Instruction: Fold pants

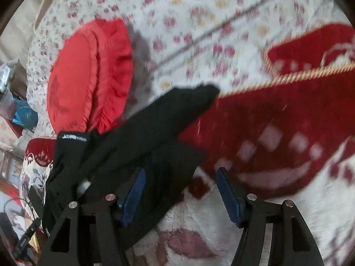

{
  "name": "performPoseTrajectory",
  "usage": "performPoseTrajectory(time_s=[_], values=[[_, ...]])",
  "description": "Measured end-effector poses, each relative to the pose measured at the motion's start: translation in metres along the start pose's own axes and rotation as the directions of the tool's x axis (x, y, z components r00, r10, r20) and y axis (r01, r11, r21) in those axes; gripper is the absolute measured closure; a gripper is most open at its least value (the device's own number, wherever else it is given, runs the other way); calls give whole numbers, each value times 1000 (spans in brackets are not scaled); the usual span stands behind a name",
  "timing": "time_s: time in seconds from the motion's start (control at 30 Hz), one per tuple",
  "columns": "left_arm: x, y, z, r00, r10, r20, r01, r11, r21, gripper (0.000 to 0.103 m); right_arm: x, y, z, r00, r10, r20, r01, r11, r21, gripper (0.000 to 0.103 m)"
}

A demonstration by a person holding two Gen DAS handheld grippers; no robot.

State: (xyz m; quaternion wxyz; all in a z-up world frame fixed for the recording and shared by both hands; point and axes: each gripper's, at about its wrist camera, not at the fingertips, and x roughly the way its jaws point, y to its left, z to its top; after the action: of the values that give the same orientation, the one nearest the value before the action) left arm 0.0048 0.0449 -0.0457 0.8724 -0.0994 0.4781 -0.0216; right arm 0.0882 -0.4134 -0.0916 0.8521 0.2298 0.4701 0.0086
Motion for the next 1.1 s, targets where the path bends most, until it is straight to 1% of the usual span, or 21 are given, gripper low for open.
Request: performPoseTrajectory(time_s=[0.03, 0.1, 0.13, 0.17, 0.2, 0.23, 0.27, 0.37, 0.43, 0.5, 0.57, 0.67, 0.73, 0.8, 0.87, 0.93, 0.97, 1.0, 1.03, 1.07, 1.1], values=[[1, 5, -3, 1000, 8, -15, -8, 1000, -18, 32, 9, 1, -2, 1000, 15, -8, -15, 1000, 10, 39], [2, 14, -8, 999, 5, -35, -7, 998, -56, 32, 11, 7, -5, 999, 9, 44, -9, 1000, -6, 52], [3, 19, -9, 999, 3, -39, -6, 997, -76, 32, 10, 12, -5, 998, -19, 58, 20, 1000, -24, 65], [3, 22, -10, 999, 3, -41, -6, 996, -91, 32, 7, 13, -4, 997, -33, 71, 35, 999, -27, 83], [4, 24, -11, 999, 0, -42, -5, 994, -105, 32, -1, 11, -5, 996, 6, 93, -5, 1000, -15, 94], [4, 27, -11, 999, -5, -44, 0, 993, -118, 32, -12, 7, -6, 992, 51, 116, -53, 999, 8, 94], [6, 28, -10, 999, -14, -47, 8, 991, -130, 32, -26, 5, -8, 989, 53, 140, -55, 998, 10, 94], [8, 29, -9, 998, -43, -49, 35, 987, -158, 32, -70, 3, -27, 979, 7, 203, -4, 1000, -18, 94], [7, 29, -10, 997, -61, -37, 54, 983, -177, 32, -98, -4, -46, 977, -9, 215, 12, 1000, -16, 94], [7, 28, -11, 997, -69, -25, 63, 981, -184, 32, -109, -13, -61, 979, -38, 202, 40, 999, -4, 94], [11, 28, -12, 997, -69, -26, 63, 981, -185, 32, -109, -22, -74, 986, -58, 158, 57, 998, 12, 94], [22, 28, -14, 995, -81, -53, 68, 976, -209, 32, -86, -24, -83, 989, -124, 81, 124, 992, 1, 94], [28, 28, -13, 994, -91, -60, 75, 971, -228, 32, -80, -28, -84, 990, -118, 78, 116, 993, 36, 93], [29, 27, -9, 994, -99, -51, 84, 968, -237, 32, -78, -35, -85, 992, -101, 73, 95, 992, 83, 86], [30, 24, -3, 993, -115, -31, 104, 964, -245, 32, -75, -42, -87, 996, -52, 65, 43, 990, 132, 69], [31, 19, 2, 990, -139, -7, 133, 960, -244, 32, -75, -44, -89, 997, -12, 81, -1, 987, 161, 63], [32, 15, 4, 987, -157, 14, 156, 959, -237, 42, -73, -44, -89, 996, -7, 87, -8, 986, 166, 63], [33, 11, 5, 986, -165, 19, 165, 960, -224, 67, -71, -44, -90, 996, -3, 92, -12, 986, 169, 63], [35, 7, 6, 989, -147, 6, 145, 967, -210, 76, -68, -43, -88, 995, 4, 96, -20, 985, 170, 63], [36, 7, 6, 991, -136, 0, 133, 969, -206, 86, -67, -41, -87, 995, 14, 100, -31, 986, 164, 68], [35, 8, 6, 991, -134, 1, 132, 969, -207, 89, -66, -37, -85, 994, 15, 106, -32, 987, 156, 72]])
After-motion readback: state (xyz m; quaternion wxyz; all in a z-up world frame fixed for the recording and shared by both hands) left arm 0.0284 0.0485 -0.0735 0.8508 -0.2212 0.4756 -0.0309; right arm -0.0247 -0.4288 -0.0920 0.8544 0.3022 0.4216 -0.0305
